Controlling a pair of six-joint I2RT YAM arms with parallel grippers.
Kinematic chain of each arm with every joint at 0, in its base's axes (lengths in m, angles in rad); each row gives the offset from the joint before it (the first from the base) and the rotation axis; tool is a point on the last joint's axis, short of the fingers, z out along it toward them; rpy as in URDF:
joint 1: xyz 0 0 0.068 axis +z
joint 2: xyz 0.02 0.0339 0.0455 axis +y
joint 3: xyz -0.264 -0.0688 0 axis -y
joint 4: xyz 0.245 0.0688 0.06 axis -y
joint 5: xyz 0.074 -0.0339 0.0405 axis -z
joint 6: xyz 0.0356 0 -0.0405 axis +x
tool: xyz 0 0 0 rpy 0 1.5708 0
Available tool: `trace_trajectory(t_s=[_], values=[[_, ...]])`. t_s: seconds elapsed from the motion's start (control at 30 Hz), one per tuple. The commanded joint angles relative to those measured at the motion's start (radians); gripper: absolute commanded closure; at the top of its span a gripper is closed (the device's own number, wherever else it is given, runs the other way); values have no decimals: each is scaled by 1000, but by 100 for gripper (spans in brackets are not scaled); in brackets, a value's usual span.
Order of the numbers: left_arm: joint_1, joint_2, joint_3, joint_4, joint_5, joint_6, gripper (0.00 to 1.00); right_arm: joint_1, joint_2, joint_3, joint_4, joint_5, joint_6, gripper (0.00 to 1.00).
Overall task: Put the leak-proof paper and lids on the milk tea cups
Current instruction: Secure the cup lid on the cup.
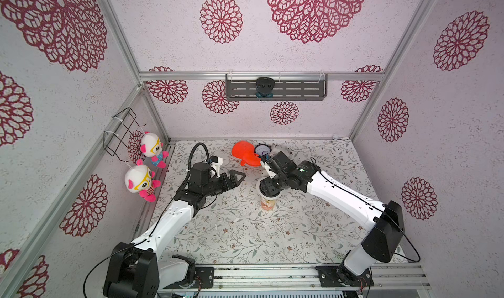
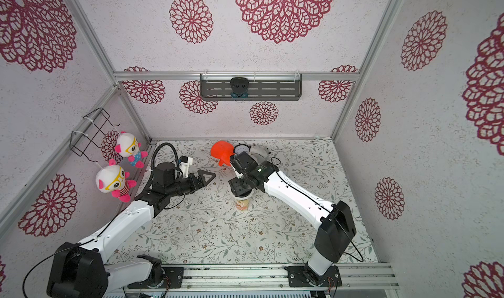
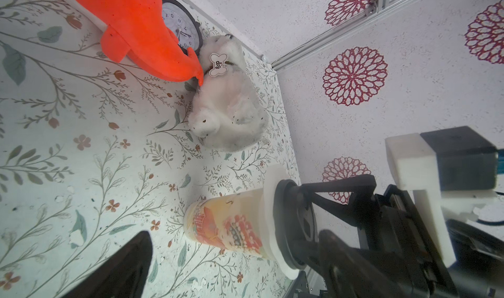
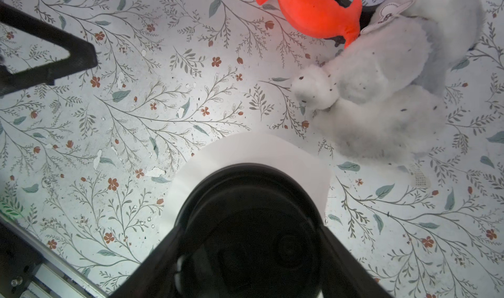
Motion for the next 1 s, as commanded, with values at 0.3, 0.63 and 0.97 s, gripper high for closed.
trace_trajectory(t_s=[0.3, 0.63, 0.97], values=[[-80, 153, 166, -57, 11, 78, 3, 7, -31, -74, 10, -5, -37, 29], [-142, 271, 245, -68, 26, 134, 3, 12, -60, -201, 90, 1, -77, 29], [-178, 340, 214, 7, 63, 126, 2, 12, -65, -320, 183, -12, -137, 29]])
